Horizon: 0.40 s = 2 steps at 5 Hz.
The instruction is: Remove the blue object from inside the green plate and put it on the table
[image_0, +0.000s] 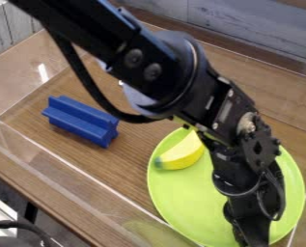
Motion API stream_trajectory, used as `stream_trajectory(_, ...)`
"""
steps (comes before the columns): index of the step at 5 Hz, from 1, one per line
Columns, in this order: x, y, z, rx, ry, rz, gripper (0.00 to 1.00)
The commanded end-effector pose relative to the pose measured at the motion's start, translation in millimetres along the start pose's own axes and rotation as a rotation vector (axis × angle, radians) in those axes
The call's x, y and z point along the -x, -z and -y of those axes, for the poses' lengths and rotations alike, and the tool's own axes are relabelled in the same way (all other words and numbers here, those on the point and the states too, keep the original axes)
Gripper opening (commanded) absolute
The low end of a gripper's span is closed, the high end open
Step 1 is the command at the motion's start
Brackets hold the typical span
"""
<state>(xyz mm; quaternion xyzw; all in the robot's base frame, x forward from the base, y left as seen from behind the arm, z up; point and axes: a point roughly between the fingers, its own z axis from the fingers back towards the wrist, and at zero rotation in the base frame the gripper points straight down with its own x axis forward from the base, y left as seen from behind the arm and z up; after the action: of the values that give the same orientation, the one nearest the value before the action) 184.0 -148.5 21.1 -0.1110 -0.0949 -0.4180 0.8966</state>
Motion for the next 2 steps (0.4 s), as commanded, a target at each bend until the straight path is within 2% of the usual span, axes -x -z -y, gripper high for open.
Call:
stream_trajectory(1, 3.5, -20.2, 0.1, 0.010, 0.027, 0.005, 0.00)
stream_trajectory(2, 9.6, -32.7, -13.0, 0.005, 0.012, 0.004, 0.00)
